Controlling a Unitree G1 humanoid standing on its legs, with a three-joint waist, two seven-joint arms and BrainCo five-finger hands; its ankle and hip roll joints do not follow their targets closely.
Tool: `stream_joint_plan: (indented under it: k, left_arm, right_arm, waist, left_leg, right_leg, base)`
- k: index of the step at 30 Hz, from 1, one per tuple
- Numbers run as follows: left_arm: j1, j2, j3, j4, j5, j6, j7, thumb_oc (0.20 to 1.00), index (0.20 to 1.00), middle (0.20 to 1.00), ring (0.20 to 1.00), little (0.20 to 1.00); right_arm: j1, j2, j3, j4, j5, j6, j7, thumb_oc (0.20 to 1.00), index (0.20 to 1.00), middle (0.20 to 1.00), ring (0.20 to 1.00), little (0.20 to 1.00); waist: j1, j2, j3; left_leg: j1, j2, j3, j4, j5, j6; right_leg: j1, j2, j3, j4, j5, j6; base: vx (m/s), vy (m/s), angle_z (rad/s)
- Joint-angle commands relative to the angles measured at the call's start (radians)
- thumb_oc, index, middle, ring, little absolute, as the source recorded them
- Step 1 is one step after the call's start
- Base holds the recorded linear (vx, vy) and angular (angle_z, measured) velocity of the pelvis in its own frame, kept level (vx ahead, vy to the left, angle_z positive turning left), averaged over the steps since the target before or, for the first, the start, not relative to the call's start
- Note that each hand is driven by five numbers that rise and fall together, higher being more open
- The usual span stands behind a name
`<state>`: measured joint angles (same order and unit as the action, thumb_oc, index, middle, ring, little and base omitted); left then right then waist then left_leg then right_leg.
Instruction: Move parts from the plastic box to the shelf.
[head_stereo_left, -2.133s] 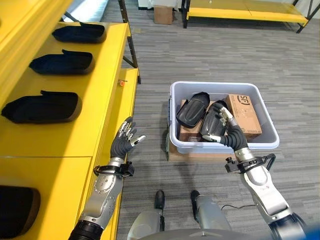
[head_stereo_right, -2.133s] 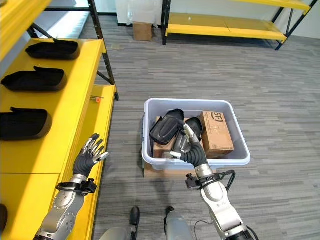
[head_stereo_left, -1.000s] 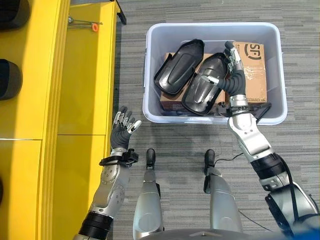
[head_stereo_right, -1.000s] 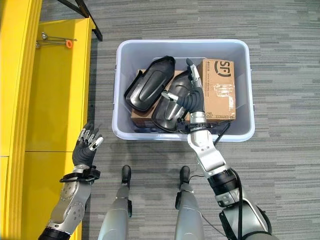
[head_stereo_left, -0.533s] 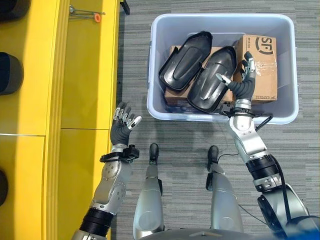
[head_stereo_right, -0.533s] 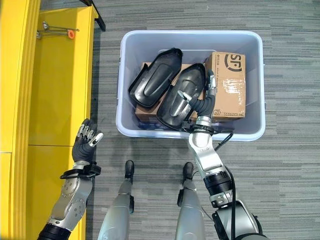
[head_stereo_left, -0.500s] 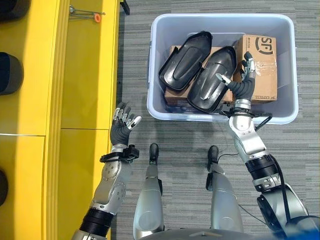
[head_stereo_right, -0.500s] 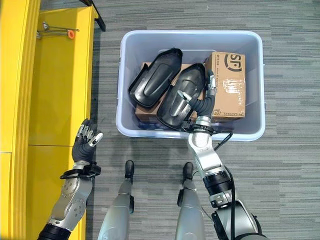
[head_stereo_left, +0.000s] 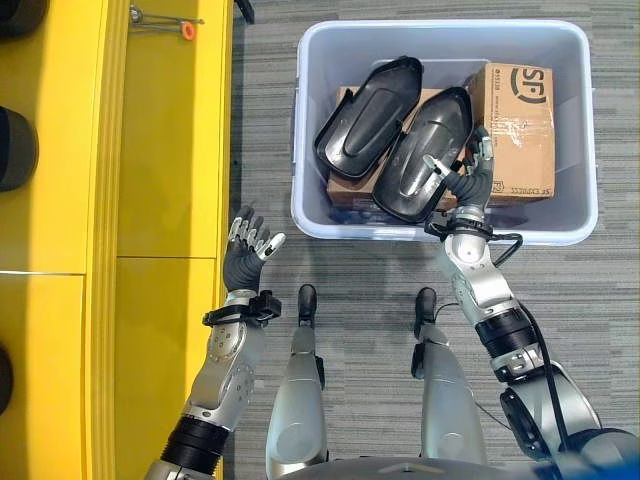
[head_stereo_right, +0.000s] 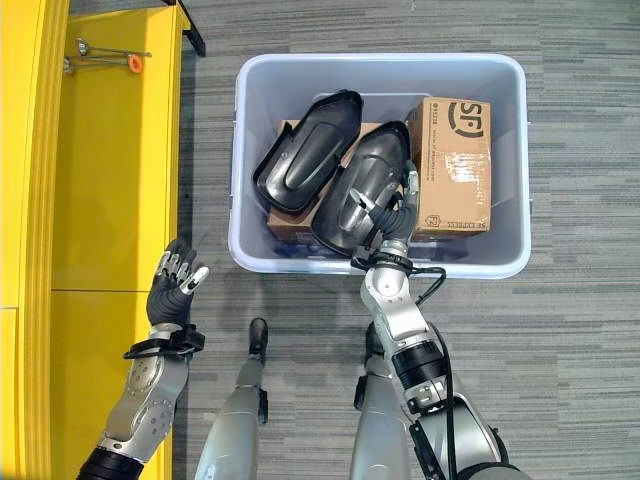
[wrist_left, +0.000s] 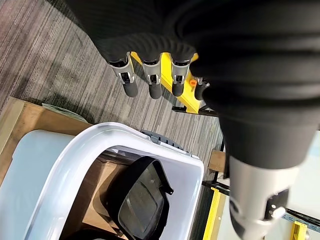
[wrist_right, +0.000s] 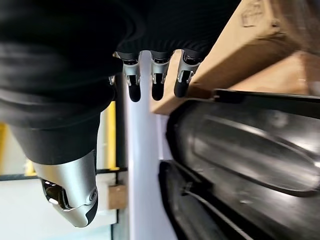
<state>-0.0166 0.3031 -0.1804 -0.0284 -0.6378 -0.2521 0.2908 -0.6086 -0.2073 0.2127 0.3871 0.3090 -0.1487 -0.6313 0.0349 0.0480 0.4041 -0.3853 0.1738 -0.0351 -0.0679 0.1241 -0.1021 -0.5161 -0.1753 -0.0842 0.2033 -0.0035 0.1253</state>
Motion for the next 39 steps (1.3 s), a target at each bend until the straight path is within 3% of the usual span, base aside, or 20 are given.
stream_joint_plan:
  k: [1, 8, 24, 39]
  left_arm:
    - [0.019, 0.059, 0.0, -0.115, 0.005, -0.064, 0.022, 1.0, 1.0, 1.0, 1.0, 1.0]
    - [0.013, 0.063, -0.013, -0.111, -0.005, -0.062, 0.019, 1.0, 1.0, 1.0, 1.0, 1.0]
    - [-0.015, 0.071, -0.047, -0.106, -0.015, -0.063, 0.026, 1.0, 1.0, 1.0, 1.0, 1.0]
    - [-0.018, 0.052, -0.019, -0.097, 0.02, -0.062, 0.068, 1.0, 1.0, 1.0, 1.0, 1.0]
  right_arm:
    - [-0.092, 0.006, -0.008, 0.003, 0.072, -0.075, 0.009, 1.0, 1.0, 1.0, 1.0, 1.0]
    - [-0.152, 0.013, -0.001, 0.127, 0.181, -0.087, 0.036, 1.0, 1.0, 1.0, 1.0, 1.0]
    - [-0.275, -0.026, -0.015, 0.336, 0.247, -0.092, 0.007, 1.0, 1.0, 1.0, 1.0, 1.0]
    - [-0.043, -0.006, 0.014, -0.07, 0.079, -0.086, -0.005, 1.0, 1.0, 1.0, 1.0, 1.0]
  waist:
    - [0.011, -0.017, 0.011]
    - [0.018, -0.012, 0.021]
    - [0.022, -0.007, 0.043]
    - [-0.014, -0.028, 0.048]
  left_leg:
    - [0.104, 0.049, 0.0, -0.019, -0.051, -0.029]
    - [0.098, 0.047, 0.001, -0.019, -0.05, -0.031]
    - [0.081, 0.049, 0.001, -0.019, -0.048, -0.031]
    - [0.084, 0.048, 0.013, -0.019, -0.054, -0.027]
  right_leg:
    - [-0.006, -0.039, 0.029, -0.087, 0.094, 0.02]
    - [-0.014, -0.04, 0.029, -0.082, 0.095, 0.02]
    - [-0.042, -0.037, 0.033, -0.076, 0.098, 0.02]
    - [-0.049, -0.036, 0.039, -0.083, 0.103, 0.022]
  base:
    - [0.0, 0.0, 0.0]
    - [0.0, 0.0, 0.0]
    - [0.0, 0.0, 0.0]
    - [0.0, 0.0, 0.0]
